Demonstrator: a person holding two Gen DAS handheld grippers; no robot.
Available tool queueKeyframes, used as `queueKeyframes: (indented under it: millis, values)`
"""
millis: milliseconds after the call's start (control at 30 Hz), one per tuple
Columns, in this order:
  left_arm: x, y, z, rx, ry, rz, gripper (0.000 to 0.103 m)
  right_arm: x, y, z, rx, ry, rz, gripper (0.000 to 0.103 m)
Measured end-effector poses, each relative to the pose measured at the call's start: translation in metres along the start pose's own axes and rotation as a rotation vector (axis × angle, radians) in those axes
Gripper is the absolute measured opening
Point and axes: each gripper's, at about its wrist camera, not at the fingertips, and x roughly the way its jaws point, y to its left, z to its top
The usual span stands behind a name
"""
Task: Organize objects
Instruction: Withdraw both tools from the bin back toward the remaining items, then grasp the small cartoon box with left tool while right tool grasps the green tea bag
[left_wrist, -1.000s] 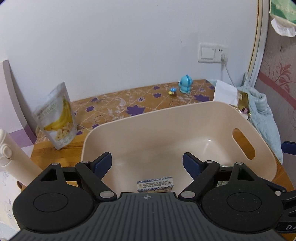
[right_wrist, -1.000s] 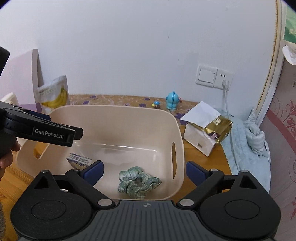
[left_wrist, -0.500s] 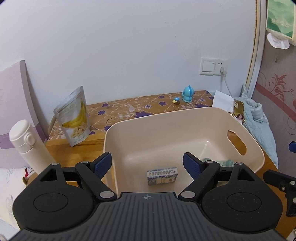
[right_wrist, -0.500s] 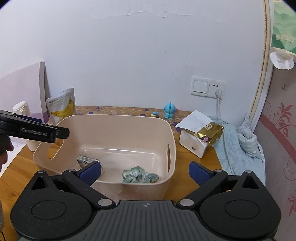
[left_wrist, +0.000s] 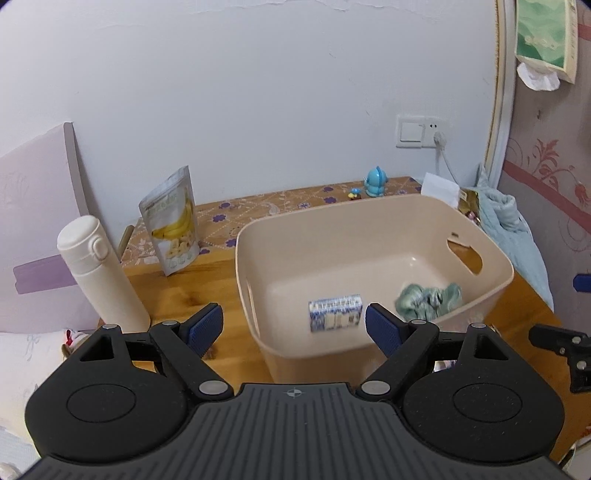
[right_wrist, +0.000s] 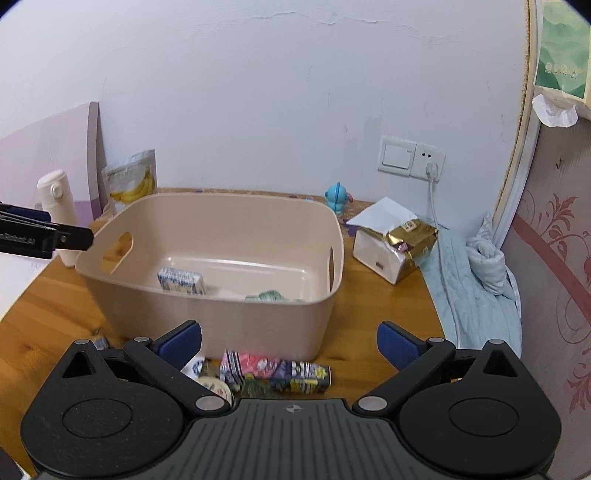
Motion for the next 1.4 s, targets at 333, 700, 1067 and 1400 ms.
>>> queueKeyframes:
  millis: [333,700,1067,1400]
  values:
    - [0.003,-0.003,-0.042,0.016,0.053,-0.036,0.086,-0.007,-0.001,-0.034,-0.002,0.017,0.002,0.103]
    - [0.017,-0.007,-0.084,0.013,0.12,-0.075,0.086,0.005,0.004,-0.067,-0.033,0.079,0.019,0.103]
    - [0.037,0.002,-0.11,0.001,0.183,-0.041,0.086,0.029,0.014,-0.097,-0.089,0.151,0.005,0.103]
    - [0.062,0.012,-0.128,-0.008,0.221,-0.042,0.086,0.052,0.009,-0.11,-0.073,0.194,-0.02,0.103]
